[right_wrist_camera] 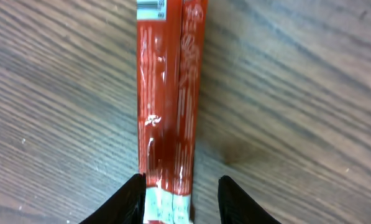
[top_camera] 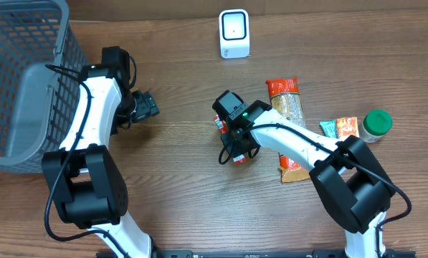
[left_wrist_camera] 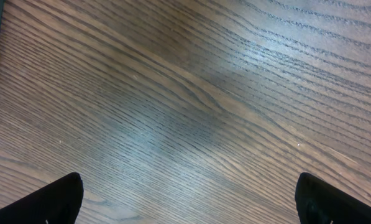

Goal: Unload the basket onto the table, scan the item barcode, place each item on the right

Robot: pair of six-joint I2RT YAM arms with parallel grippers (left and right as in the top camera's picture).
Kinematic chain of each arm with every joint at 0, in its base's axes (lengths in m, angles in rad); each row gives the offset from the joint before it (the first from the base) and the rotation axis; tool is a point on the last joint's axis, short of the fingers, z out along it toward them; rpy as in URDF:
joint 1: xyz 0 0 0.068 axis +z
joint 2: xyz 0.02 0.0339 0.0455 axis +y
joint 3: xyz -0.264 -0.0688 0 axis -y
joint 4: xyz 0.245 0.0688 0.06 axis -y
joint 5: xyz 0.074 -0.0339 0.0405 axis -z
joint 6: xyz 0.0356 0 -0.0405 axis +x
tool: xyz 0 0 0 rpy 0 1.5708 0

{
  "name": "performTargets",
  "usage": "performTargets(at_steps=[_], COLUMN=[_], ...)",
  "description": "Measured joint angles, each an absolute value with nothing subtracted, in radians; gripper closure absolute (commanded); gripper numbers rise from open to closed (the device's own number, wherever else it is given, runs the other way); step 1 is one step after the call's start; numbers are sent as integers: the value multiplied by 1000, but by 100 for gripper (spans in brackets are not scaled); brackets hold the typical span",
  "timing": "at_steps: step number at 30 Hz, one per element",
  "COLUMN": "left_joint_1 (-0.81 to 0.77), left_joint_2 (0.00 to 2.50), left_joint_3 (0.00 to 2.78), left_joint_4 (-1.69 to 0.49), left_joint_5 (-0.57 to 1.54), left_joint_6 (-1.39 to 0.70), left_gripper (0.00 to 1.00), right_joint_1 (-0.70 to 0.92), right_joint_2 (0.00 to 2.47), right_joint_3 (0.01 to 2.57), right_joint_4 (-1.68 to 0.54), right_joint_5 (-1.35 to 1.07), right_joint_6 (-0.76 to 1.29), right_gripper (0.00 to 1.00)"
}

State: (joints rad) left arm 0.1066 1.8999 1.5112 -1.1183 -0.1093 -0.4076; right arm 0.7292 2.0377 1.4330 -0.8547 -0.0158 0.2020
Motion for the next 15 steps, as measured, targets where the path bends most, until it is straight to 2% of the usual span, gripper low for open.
performTargets(at_steps=[15], left_joint_1=[107], left_joint_2=[1900], left_joint_3=[1511], left_joint_4=[-1118], left_joint_5=[-110], left_joint_6=[-408], left_gripper=[0], right_joint_1=[735], right_joint_2=[2038], right_joint_3=[1400], right_joint_4=[-800], right_joint_5=[-25], right_joint_6=[252], right_gripper=[66])
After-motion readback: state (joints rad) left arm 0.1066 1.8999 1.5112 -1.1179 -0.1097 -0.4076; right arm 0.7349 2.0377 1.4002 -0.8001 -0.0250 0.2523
